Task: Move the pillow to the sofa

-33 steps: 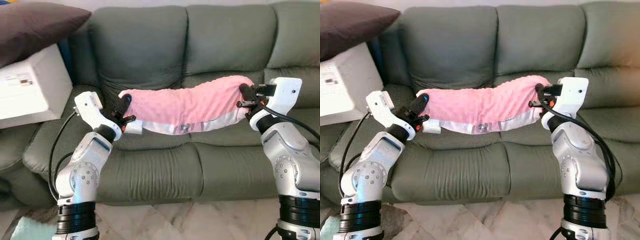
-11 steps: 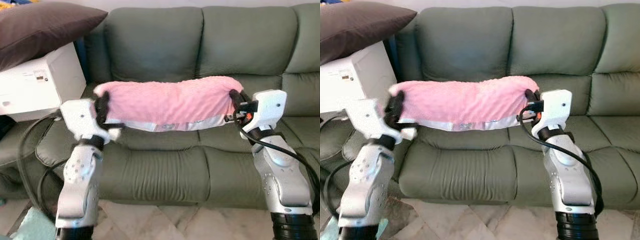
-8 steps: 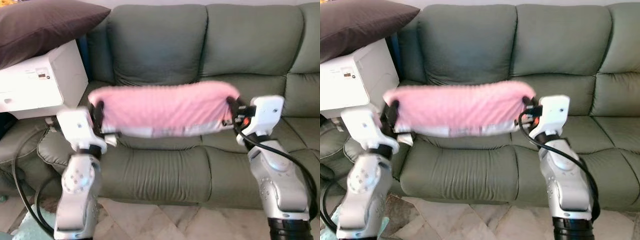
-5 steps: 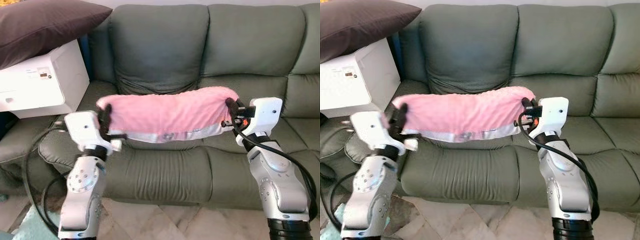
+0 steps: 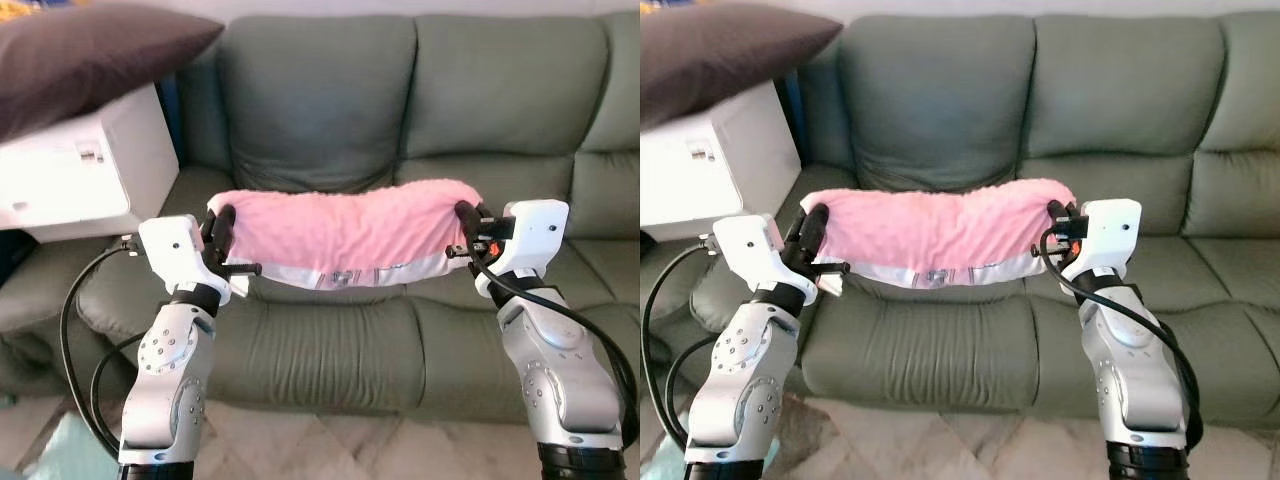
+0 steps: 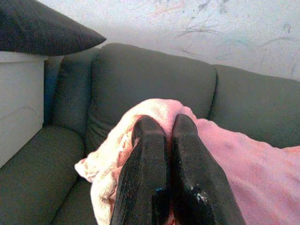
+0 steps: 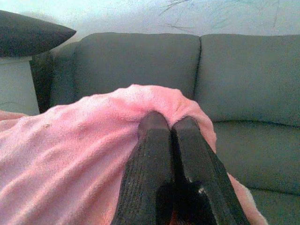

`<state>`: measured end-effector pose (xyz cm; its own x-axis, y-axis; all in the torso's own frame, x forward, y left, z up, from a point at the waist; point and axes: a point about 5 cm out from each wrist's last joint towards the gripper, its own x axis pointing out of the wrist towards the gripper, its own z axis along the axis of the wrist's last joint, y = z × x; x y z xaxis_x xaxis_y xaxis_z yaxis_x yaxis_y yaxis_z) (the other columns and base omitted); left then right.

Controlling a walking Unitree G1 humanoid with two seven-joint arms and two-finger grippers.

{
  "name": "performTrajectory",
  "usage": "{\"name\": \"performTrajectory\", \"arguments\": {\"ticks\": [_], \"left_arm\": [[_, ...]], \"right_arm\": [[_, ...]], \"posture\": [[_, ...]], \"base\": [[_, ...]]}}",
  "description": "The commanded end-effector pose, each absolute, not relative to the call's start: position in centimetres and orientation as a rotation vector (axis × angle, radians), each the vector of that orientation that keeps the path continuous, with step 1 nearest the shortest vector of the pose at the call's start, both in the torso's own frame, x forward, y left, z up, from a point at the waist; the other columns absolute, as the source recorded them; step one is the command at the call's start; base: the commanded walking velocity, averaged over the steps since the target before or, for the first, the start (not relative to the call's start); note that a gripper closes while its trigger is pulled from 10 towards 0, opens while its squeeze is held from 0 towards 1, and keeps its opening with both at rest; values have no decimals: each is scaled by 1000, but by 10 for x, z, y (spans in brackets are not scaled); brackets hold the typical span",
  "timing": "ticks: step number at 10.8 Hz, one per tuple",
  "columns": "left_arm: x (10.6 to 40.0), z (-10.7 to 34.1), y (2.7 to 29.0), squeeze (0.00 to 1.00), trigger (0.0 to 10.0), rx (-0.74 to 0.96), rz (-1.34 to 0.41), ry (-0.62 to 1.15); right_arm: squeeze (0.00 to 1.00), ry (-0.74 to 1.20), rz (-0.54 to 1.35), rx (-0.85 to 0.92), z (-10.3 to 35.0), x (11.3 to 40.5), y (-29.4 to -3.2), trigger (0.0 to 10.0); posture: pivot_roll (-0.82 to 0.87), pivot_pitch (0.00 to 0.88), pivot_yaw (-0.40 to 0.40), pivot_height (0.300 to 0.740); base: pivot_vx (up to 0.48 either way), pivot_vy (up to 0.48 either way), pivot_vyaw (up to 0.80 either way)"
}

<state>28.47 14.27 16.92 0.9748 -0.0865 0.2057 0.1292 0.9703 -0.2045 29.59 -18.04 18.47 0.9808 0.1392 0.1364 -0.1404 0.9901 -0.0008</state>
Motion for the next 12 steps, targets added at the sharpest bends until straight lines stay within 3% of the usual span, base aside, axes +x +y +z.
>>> {"name": "performTrajectory", "arguments": {"ticks": [1,12], "left_arm": [[286,174,143,0,0,-217,-117,-213],[286,172,141,0,0,-213,-144,-187]], "right_arm": [[0,-172,146,12,194,294,-180,10000],[0,-168,154,12,195,295,-179,10000]], "posture": [[-109,33,27,740],[-110,37,29,740]], "base": [[270,0,0],[271,0,0]]}}
